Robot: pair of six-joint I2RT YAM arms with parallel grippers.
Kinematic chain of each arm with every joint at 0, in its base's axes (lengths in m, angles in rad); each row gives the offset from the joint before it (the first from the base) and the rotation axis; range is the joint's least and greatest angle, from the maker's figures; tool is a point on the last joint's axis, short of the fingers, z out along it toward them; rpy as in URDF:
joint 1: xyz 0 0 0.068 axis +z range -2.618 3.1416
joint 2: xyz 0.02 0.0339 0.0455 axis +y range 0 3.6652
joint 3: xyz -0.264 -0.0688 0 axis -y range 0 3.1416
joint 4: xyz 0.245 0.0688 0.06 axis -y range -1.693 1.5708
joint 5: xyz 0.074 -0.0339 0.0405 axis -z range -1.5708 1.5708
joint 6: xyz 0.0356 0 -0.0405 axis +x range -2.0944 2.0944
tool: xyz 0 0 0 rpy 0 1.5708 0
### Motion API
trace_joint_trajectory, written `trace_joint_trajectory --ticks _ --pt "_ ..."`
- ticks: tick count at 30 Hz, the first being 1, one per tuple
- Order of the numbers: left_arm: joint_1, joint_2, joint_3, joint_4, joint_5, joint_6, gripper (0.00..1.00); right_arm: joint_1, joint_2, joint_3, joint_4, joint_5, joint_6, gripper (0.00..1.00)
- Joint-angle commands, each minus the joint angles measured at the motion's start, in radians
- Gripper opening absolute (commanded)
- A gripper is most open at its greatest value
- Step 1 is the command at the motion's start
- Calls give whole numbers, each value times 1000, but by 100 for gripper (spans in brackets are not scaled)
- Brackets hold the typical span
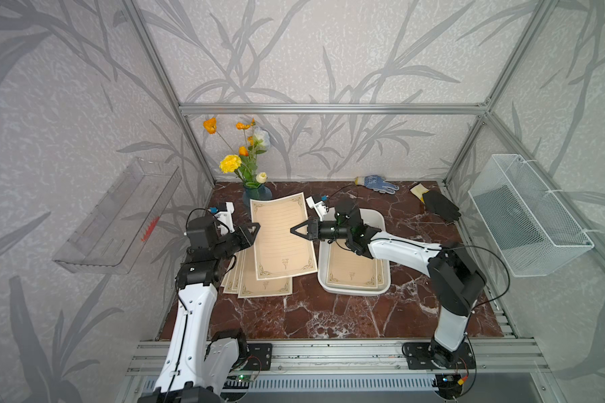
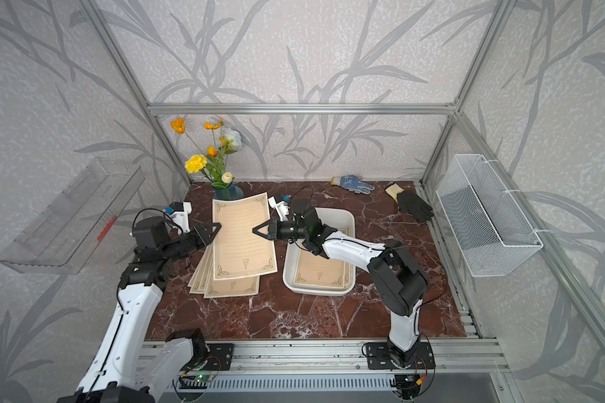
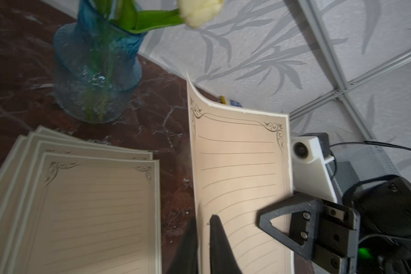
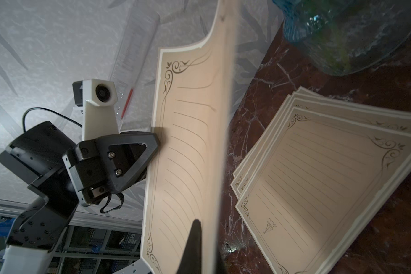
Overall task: Take out the stationery paper from the storage box
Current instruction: Pick up the stationery paper from the storage box, then place the stationery paper at the center of the board.
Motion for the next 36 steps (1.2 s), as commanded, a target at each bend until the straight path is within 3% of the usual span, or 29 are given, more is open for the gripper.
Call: trace_joint_trajectory --ticks 1,7,12,23,32,36 --pt "8 19 23 -129 -153 76 15 42 87 66 -6 74 42 0" --pt "17 87 23 -194 -294 87 20 105 232 135 3 165 119 0" --pt "24 146 54 -232 -402 91 34 143 288 174 -40 251 130 0" --pt "74 237 67 -227 -386 49 47 164 377 255 -103 339 192 0" --pt "103 205 47 -204 -367 39 49 163 425 329 -229 347 203 0" --pt "107 199 45 -201 -361 39 49 163 451 397 -341 324 174 13"
